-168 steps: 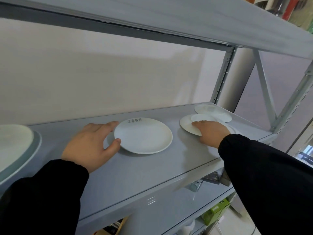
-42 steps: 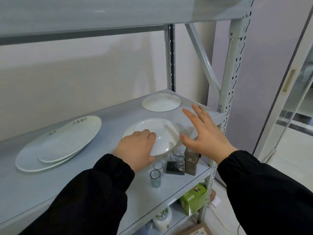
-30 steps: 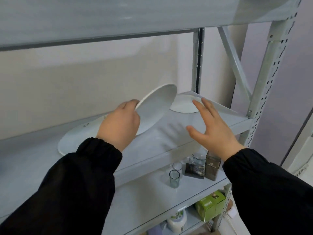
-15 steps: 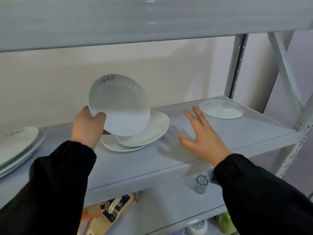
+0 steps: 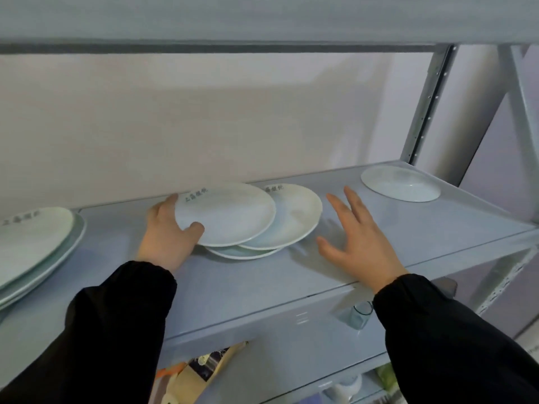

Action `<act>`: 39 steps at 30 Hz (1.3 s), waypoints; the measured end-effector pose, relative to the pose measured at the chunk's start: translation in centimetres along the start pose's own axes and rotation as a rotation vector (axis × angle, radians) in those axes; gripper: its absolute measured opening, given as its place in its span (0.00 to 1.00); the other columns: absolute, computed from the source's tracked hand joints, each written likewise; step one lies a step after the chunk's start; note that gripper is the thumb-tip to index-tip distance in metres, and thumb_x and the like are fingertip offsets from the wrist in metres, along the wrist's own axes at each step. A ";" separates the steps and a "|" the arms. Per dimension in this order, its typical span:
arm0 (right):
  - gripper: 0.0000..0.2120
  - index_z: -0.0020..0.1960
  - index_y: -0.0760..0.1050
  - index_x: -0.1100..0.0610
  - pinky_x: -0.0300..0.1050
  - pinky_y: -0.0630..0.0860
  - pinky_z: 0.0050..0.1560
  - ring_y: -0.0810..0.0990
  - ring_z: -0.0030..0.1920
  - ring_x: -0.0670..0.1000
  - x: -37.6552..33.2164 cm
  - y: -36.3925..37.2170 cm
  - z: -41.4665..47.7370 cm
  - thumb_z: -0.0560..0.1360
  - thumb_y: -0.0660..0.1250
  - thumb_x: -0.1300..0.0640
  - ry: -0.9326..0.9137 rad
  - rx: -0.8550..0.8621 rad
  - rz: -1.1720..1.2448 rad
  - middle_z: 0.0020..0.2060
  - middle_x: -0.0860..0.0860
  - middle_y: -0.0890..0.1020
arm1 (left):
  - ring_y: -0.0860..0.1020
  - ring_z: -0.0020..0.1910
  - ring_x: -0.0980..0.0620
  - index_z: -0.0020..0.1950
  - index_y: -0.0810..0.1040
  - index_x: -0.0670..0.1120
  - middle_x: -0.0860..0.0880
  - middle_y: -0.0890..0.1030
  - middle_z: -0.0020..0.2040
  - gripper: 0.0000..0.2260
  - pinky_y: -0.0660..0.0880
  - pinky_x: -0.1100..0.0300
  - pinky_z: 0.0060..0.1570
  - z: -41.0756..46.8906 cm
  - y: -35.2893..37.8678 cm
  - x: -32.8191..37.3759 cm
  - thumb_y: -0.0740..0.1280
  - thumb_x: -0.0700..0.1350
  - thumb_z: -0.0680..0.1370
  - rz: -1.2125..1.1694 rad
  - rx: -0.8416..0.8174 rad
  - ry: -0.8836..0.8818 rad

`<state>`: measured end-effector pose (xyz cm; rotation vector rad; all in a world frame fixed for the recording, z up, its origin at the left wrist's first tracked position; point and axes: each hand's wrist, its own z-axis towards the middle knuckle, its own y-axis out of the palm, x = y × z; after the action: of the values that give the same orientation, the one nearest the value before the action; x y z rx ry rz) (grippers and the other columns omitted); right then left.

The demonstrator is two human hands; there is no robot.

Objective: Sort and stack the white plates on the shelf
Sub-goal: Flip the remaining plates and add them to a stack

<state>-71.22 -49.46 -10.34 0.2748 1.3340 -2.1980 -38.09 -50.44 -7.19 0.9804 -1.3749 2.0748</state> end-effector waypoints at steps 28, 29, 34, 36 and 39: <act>0.35 0.78 0.59 0.41 0.44 0.60 0.72 0.53 0.79 0.47 -1.3 -0.1 -0.4 0.74 0.67 0.41 0.171 -0.014 -0.040 0.81 0.46 0.52 | 0.65 0.71 0.50 0.75 0.62 0.52 0.52 0.60 0.75 0.27 0.67 0.47 0.67 -0.5 0.9 -1.2 0.62 0.53 0.76 -0.035 -0.003 0.309; 0.35 0.78 0.59 0.41 0.44 0.60 0.73 0.53 0.79 0.47 -1.3 -0.1 -0.4 0.74 0.67 0.41 0.171 -0.011 -0.035 0.81 0.46 0.52 | 0.63 0.72 0.50 0.74 0.63 0.52 0.51 0.62 0.75 0.27 0.67 0.47 0.68 -0.5 0.9 -1.1 0.62 0.52 0.76 -0.004 0.006 0.337; 0.34 0.78 0.61 0.43 0.50 0.60 0.76 0.51 0.80 0.47 -1.1 -0.2 -0.6 0.75 0.68 0.42 0.158 0.011 -0.025 0.81 0.47 0.53 | 0.62 0.70 0.47 0.74 0.67 0.50 0.49 0.69 0.71 0.29 0.63 0.51 0.69 -0.9 0.9 -0.8 0.56 0.56 0.73 0.133 0.002 0.450; 0.34 0.78 0.60 0.44 0.50 0.59 0.77 0.50 0.80 0.46 -1.0 0.0 -0.5 0.75 0.67 0.42 0.147 -0.005 -0.027 0.81 0.47 0.54 | 0.63 0.69 0.46 0.73 0.68 0.49 0.48 0.71 0.70 0.30 0.62 0.53 0.68 -1.2 1.0 -0.6 0.55 0.57 0.72 0.177 0.021 0.497; 0.36 0.79 0.58 0.44 0.51 0.56 0.78 0.47 0.80 0.46 -0.8 0.0 -0.3 0.75 0.66 0.40 0.144 -0.038 -0.015 0.81 0.48 0.53 | 0.67 0.67 0.43 0.71 0.71 0.46 0.45 0.74 0.68 0.29 0.64 0.50 0.68 -1.4 1.4 0.0 0.55 0.56 0.73 0.278 0.036 0.594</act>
<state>-70.56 -48.89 -10.17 0.4171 1.4575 -2.1984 -39.52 -49.68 -8.37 0.1440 -1.1984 2.3314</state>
